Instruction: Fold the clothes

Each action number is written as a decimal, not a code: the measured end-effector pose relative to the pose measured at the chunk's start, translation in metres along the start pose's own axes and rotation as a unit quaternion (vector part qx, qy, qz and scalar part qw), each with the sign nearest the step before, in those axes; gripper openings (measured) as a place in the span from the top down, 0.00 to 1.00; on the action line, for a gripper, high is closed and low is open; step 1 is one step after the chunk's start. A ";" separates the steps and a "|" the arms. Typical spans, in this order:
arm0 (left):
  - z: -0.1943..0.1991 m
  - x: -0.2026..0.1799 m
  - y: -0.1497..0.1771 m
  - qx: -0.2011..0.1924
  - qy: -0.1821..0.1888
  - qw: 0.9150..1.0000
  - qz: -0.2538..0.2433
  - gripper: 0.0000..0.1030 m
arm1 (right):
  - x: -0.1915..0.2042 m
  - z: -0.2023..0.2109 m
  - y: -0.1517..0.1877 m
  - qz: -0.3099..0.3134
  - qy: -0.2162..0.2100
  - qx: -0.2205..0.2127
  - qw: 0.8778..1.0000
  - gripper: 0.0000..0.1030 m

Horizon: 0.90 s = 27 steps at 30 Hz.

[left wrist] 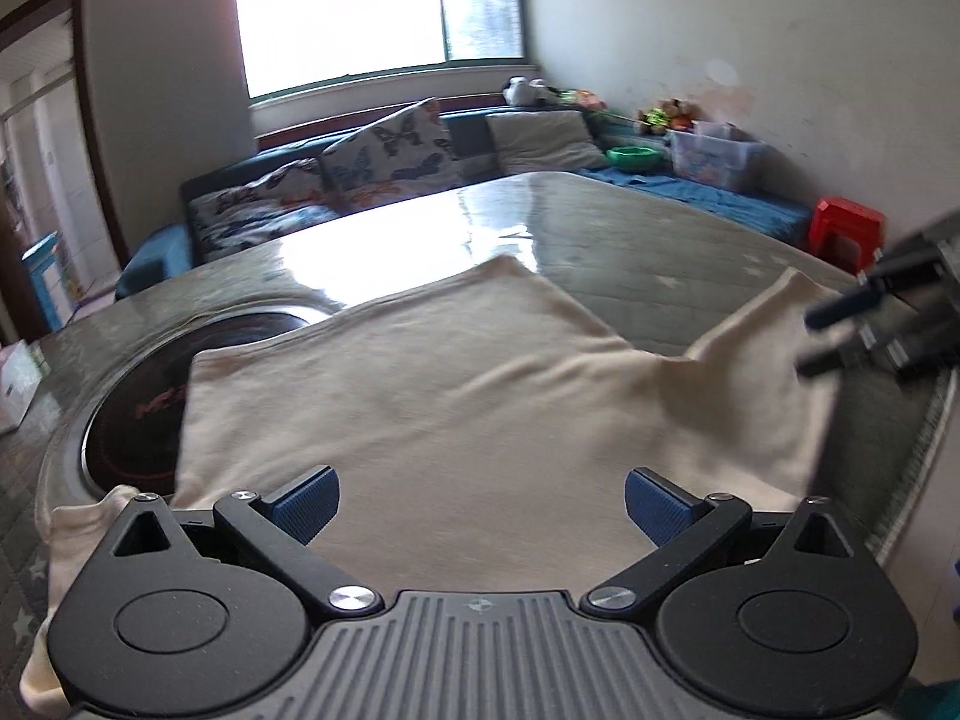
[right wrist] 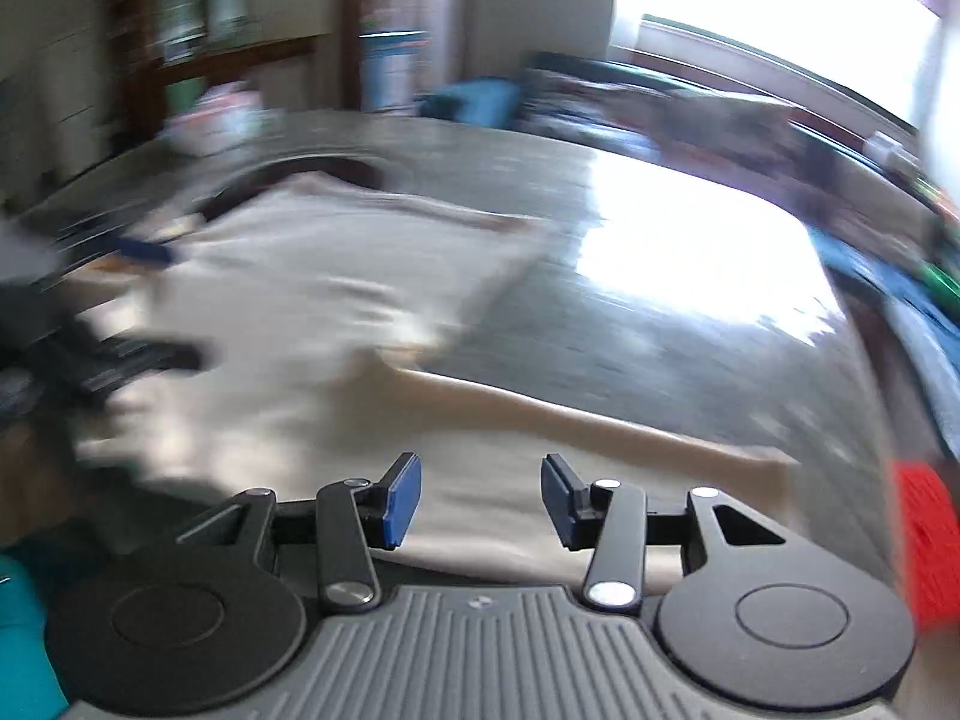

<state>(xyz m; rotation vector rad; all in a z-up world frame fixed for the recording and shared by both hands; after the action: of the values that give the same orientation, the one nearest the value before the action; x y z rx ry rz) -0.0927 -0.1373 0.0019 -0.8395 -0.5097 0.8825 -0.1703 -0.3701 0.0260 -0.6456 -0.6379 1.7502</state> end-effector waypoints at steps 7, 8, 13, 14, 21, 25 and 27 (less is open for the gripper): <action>-0.002 -0.025 0.008 0.005 0.018 1.000 -0.024 0.00 | -0.070 0.002 0.037 -0.091 0.121 0.006 0.988 0.49; -0.002 -0.027 0.008 0.006 0.019 0.999 -0.026 0.00 | -0.077 0.001 0.041 -0.103 0.128 0.006 0.986 0.49; -0.003 -0.032 0.010 0.011 0.016 0.999 -0.032 0.00 | -0.105 -0.006 0.055 -0.150 0.145 0.006 0.978 0.50; -0.004 -0.033 0.011 0.013 0.016 0.999 -0.032 0.00 | -0.107 -0.007 0.056 -0.155 0.142 0.006 0.978 0.51; -0.005 -0.039 0.014 0.020 0.020 0.999 -0.036 0.00 | -0.114 -0.006 0.059 -0.157 0.133 -0.001 0.979 0.87; -0.006 -0.044 0.014 0.021 0.025 0.999 -0.039 0.00 | -0.113 -0.005 0.051 -0.137 0.150 0.002 0.979 0.94; -0.007 -0.047 0.013 0.021 0.028 0.999 -0.040 0.00 | -0.113 -0.004 0.047 -0.127 0.163 0.003 0.978 0.95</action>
<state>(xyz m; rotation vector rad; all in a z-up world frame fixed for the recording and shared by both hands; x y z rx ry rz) -0.1199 -0.1742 -0.0152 -0.7969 -0.4718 0.7911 -0.1722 -0.4907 0.0023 -0.7899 -0.4637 1.3708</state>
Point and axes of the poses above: each gripper's, at about its wrist camera, not at the fingertips, and z roughly against the way its jaws point, x to its left, y to its underside, the point moved 4 cm from there along -z, roughly the way its jaws point, and after that the axes turned 4 degrees about z, right-handed, at the moved point
